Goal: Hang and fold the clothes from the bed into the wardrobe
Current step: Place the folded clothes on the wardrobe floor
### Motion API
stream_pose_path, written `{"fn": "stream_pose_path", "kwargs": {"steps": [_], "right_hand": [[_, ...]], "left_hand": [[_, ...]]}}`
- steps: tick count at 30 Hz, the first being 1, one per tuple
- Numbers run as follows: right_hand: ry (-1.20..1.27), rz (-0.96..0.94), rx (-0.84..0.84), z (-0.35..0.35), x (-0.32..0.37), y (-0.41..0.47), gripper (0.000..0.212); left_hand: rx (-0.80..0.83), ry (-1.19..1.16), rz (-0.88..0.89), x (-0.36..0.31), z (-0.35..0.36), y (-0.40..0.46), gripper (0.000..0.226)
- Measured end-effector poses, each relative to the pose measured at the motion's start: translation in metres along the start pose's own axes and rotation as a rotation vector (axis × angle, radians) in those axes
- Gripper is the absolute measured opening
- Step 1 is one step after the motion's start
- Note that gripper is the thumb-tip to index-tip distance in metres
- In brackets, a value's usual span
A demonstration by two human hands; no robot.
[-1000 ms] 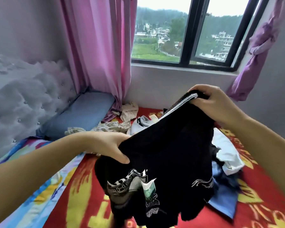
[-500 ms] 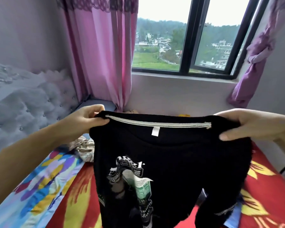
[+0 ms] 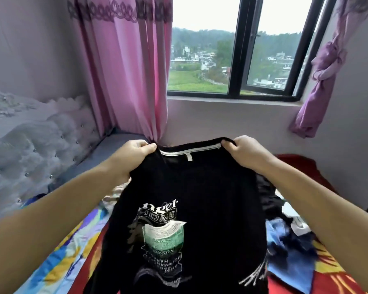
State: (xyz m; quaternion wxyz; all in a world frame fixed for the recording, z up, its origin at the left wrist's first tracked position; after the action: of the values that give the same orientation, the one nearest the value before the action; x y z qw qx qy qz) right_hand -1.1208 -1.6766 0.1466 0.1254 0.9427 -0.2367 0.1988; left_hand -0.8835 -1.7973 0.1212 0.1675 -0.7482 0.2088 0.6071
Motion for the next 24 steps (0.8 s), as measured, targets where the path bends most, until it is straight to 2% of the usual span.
{"fn": "stream_pose_path", "kwargs": {"steps": [3,5,7,9,11,12,13,15,16,17,18,20,21,22,24], "right_hand": [[0.511,-0.007,0.179,0.037,0.052,-0.013,0.048],[0.710,-0.050,0.239,0.045,0.074,-0.027,0.049],[0.781,-0.126,0.289,0.043,0.085,-0.037,0.047],[0.660,-0.248,0.320,0.034,0.089,-0.046,0.034],[0.531,-0.314,0.281,0.024,0.089,-0.050,0.028],[0.539,-0.312,0.258,0.019,0.088,-0.050,0.031],[0.573,-0.308,0.234,0.013,0.088,-0.051,0.033],[0.604,-0.325,0.190,0.001,0.091,-0.053,0.032],[0.593,-0.343,0.168,-0.004,0.091,-0.053,0.033],[0.577,-0.366,0.148,-0.008,0.092,-0.053,0.035],[0.561,-0.383,0.125,-0.011,0.093,-0.053,0.036],[0.536,-0.397,0.050,-0.016,0.088,-0.049,0.034],[0.520,-0.398,0.000,-0.017,0.083,-0.046,0.033],[0.498,-0.394,-0.040,-0.017,0.076,-0.043,0.032],[0.456,-0.369,-0.058,-0.005,0.062,-0.042,0.031]], "left_hand": [[0.141,-0.132,-0.007,-0.016,0.054,-0.012,0.017],[0.182,-0.162,0.026,-0.030,0.070,-0.020,0.015],[0.170,-0.180,0.053,-0.040,0.065,-0.023,0.016],[0.221,-0.222,0.049,-0.046,0.058,-0.025,0.014],[0.289,-0.224,0.084,-0.051,0.057,-0.029,0.010],[0.275,-0.118,0.190,-0.055,0.055,-0.030,0.010],[0.194,0.103,0.388,-0.064,0.052,-0.031,0.021],[-0.023,0.675,0.807,-0.087,0.049,-0.035,0.056],[-0.027,0.849,0.910,-0.092,0.054,-0.035,0.066],[0.054,0.891,0.896,-0.093,0.058,-0.031,0.067],[0.163,0.832,0.799,-0.093,0.059,-0.027,0.058],[0.304,0.622,0.567,-0.089,0.060,-0.016,0.025],[0.313,0.554,0.519,-0.087,0.059,-0.011,0.010],[0.306,0.534,0.506,-0.088,0.058,-0.006,0.007],[0.305,0.529,0.490,-0.093,0.059,-0.004,0.012]]}}
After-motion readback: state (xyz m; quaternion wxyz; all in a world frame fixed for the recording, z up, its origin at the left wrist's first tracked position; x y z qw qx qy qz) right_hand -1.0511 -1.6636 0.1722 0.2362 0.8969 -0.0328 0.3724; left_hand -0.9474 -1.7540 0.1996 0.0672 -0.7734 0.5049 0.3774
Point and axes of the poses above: each hand's wrist, its own y-axis towards the middle knuckle, its own z-axis out of the palm, x = y × z, the point moved 7 cm from there along y, towards the middle knuckle, and after that the axes turned 3 degrees about -y, right-handed, at the moved point
